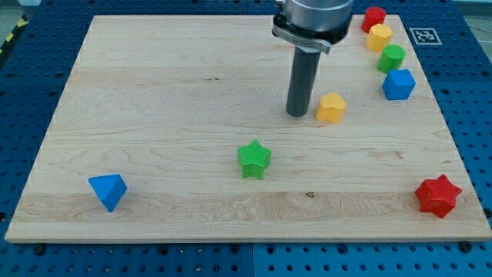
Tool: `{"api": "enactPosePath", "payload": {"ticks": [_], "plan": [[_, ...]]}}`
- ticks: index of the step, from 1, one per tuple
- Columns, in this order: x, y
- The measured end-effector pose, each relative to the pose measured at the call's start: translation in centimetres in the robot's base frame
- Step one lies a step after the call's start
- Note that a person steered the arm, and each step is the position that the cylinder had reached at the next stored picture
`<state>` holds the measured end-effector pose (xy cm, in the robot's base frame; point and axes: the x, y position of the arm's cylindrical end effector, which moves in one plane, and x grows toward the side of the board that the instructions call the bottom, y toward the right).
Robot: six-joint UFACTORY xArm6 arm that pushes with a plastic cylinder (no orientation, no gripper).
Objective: Keep yellow heart in between blue cube and red star
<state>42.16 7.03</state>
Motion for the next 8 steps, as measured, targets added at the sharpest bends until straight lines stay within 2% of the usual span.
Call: {"api": "enactPosePath", "payload": {"ticks": [1,2,5,7,8], "plan": [[-0.6,2.2],[1.0,4.0],[2.3,3.2],[2.3,12.0],[2.3,13.1]]}}
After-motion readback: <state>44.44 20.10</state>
